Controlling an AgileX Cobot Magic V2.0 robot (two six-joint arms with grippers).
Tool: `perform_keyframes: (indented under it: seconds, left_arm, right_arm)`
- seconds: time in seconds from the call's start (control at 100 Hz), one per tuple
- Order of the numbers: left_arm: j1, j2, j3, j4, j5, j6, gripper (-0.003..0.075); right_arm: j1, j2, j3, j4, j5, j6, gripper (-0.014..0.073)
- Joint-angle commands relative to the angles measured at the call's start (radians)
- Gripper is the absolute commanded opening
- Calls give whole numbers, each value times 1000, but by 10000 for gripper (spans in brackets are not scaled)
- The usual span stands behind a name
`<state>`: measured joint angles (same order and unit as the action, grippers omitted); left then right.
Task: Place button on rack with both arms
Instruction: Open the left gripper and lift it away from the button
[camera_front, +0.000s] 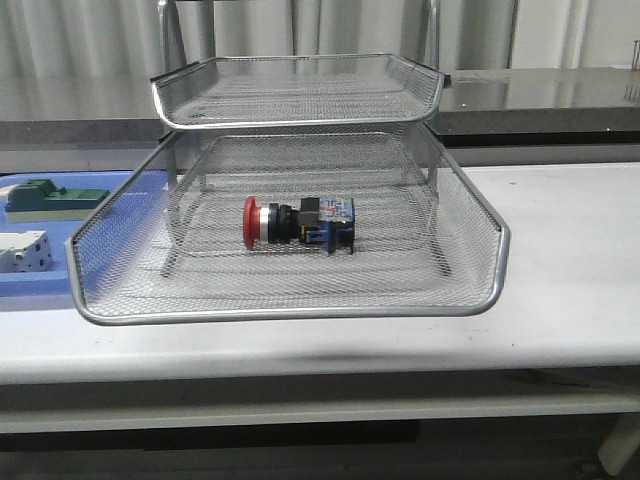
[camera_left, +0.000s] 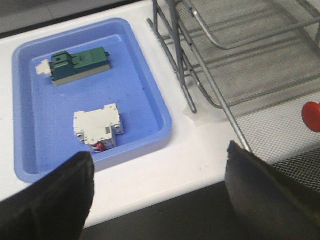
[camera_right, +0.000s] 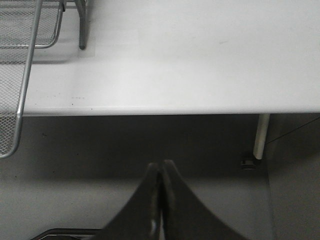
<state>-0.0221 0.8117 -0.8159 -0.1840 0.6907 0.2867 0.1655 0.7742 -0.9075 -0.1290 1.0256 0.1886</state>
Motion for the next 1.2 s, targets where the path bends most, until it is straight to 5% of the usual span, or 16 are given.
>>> perform_keyframes:
  seconds: [0.0,0.31,0.56,0.75,0.89,1.15,1.19]
  left_arm:
    - [12,-107,90,-34,-186,-29,522]
    - [12,-406,421,-52,-447,-29,522]
    - [12,-551,606,-52,-788,-29,522]
    - [12,-559,636,-52,-820,-29,482]
    - [12,-559,636,-52,-820,-29,371]
    - [12,-559,636,-52,-820,-29,-11]
    - [12,-559,636,-52,-820,-29,-19]
  right_arm:
    - [-4,-6,-32,-20,-49,-2,-70]
    - [-4,-6,-32,-20,-49,-2,-70]
    - [-4,-6,-32,-20,-49,-2,-70]
    - [-4,-6,-32,-20,-49,-2,-70]
    - [-4,-6,-32,-20,-49,-2,-70]
    - [-4,-6,-32,-20,-49,-2,-70]
    - [-4,-6,-32,-20,-49,-2,-70]
